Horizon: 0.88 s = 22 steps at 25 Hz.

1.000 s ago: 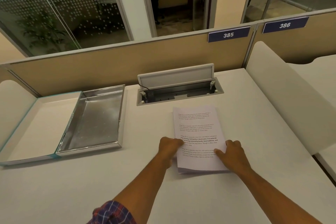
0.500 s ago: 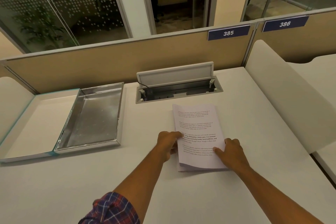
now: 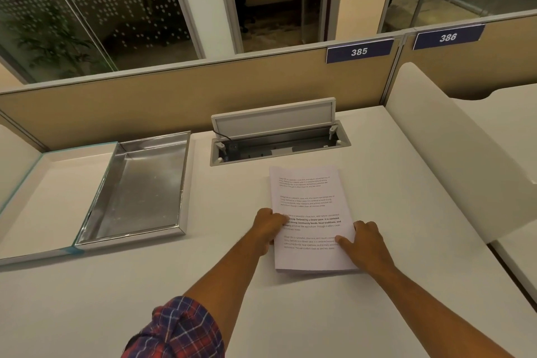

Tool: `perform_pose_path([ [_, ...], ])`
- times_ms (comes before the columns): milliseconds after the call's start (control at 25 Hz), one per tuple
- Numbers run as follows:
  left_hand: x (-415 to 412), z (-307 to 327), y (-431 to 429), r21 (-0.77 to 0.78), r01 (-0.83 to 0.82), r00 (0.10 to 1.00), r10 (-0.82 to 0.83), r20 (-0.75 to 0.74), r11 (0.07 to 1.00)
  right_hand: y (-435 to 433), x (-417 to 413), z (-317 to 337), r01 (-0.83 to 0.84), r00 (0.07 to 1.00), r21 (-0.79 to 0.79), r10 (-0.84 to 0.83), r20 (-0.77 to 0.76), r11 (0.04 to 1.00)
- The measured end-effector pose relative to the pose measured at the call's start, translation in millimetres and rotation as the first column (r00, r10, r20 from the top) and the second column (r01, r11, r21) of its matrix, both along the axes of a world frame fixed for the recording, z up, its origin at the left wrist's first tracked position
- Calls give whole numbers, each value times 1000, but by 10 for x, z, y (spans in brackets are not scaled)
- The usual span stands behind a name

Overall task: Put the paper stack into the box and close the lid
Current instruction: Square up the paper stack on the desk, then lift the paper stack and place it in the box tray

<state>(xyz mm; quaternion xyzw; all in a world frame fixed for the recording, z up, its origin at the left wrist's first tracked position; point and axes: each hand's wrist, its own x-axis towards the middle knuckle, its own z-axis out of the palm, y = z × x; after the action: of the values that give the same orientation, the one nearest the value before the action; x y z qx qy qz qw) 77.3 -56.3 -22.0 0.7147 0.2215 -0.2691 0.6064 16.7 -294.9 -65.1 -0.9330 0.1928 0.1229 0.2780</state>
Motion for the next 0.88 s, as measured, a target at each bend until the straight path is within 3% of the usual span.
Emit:
perform_pose_path([
  [160, 10, 46, -81, 49, 81, 995, -84, 53, 995, -32, 33, 24, 13, 1000, 32, -12, -29, 999],
  [320, -93, 141, -38, 62, 117, 972, -127, 196, 991, -45, 138, 161, 187, 982, 237, -182, -46, 953],
  [440, -209, 297, 94, -59, 96, 964, -78, 256, 994, 14, 229, 435, 317, 948, 474, -291, -131, 821],
  [600, -387, 492, 448, -125, 142, 947, -98, 307, 982, 113, 219, 831, 221, 975, 800, -146, -167, 557],
  [640, -423, 517, 541, -97, 149, 938, -110, 329, 984, 173, 194, 926, 188, 982, 821, -132, -137, 540],
  [760, -511, 522, 794, 79, 96, 897, -121, 425, 992, 449, 139, 1038, 56, 995, 748, -103, 17, 662],
  [880, -604, 474, 996, 120, -49, 843, -24, 537, 992, 808, 2, 1002, -126, 977, 619, -12, 214, 775],
])
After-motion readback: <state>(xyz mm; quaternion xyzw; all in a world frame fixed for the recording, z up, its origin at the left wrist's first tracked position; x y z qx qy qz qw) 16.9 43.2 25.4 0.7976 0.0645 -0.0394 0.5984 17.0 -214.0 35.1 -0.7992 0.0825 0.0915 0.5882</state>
